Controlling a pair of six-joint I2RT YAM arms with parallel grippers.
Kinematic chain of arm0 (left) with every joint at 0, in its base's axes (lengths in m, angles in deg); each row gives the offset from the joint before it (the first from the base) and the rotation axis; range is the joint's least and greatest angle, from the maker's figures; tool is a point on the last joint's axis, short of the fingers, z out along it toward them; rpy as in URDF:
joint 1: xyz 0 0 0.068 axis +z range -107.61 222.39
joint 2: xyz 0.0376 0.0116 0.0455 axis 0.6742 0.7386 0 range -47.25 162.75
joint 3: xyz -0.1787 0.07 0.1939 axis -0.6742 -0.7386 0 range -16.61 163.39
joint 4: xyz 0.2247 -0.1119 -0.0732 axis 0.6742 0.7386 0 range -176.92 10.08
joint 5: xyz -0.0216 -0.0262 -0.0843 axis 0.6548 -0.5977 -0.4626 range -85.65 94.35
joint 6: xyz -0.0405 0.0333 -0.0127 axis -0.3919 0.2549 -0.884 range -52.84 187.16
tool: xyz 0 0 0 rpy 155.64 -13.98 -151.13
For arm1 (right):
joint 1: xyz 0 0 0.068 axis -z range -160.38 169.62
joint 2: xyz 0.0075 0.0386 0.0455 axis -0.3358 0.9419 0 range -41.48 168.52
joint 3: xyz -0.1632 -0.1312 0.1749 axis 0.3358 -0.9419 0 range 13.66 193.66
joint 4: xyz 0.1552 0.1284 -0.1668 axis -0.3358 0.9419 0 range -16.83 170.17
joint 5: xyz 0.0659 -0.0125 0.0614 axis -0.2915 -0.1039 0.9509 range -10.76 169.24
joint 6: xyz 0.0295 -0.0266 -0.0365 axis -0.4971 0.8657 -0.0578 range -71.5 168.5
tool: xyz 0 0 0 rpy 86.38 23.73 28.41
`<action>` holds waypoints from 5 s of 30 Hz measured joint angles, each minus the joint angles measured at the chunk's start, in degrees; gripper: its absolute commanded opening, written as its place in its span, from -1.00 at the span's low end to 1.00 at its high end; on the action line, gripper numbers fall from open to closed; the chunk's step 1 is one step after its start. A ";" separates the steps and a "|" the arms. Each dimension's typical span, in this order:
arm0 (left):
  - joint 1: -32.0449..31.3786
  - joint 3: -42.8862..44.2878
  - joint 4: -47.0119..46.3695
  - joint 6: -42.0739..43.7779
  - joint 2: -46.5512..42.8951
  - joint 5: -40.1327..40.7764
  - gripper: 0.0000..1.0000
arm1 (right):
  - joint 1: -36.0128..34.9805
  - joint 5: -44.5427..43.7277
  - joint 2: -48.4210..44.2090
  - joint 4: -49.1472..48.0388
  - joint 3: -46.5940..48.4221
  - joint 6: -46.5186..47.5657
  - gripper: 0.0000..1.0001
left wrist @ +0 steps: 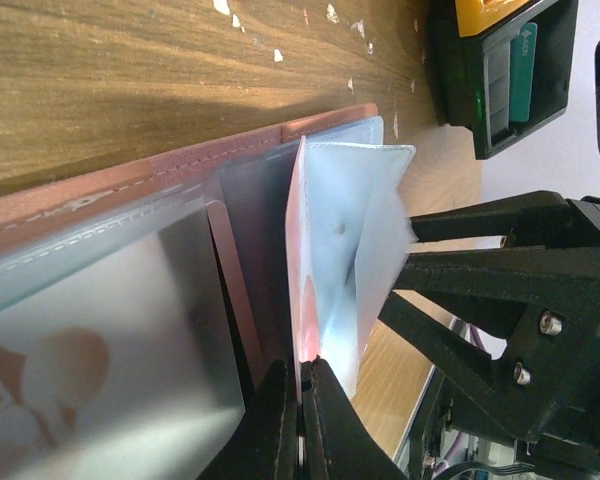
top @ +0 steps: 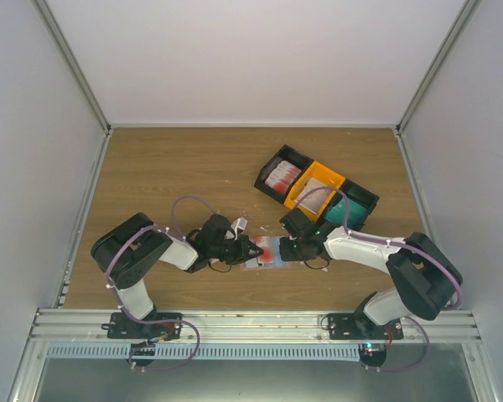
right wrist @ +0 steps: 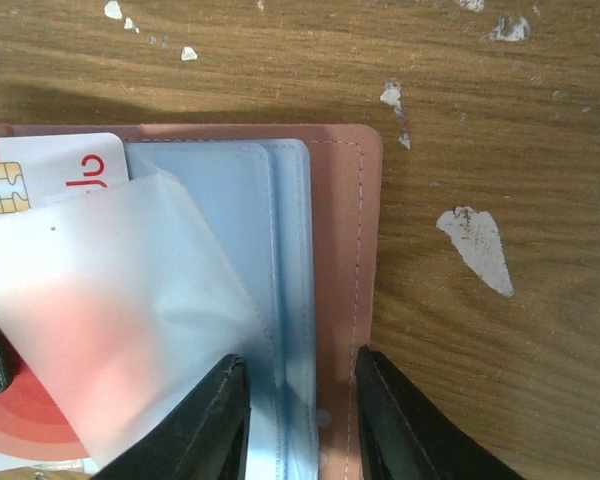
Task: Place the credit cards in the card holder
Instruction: Insert the credit card into the card holder, then close the card holder at the center of the board.
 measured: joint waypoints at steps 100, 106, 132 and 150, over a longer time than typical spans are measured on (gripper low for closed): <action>-8.61 7.93 27.17 11.72 -10.21 11.91 0.06 | -0.15 2.93 -7.30 -7.52 -7.67 -10.97 -0.14; -8.61 11.85 35.12 15.50 -18.03 16.41 0.23 | -0.13 -0.42 -8.55 -4.04 -5.09 -9.27 -0.07; -8.59 10.75 53.51 15.41 -16.35 31.93 0.11 | -0.31 -1.49 -6.29 -4.09 -4.74 -6.08 -0.05; -7.82 14.99 59.89 17.66 -21.51 34.42 -1.00 | -0.31 -1.27 -6.51 -5.20 -4.74 -5.90 -0.04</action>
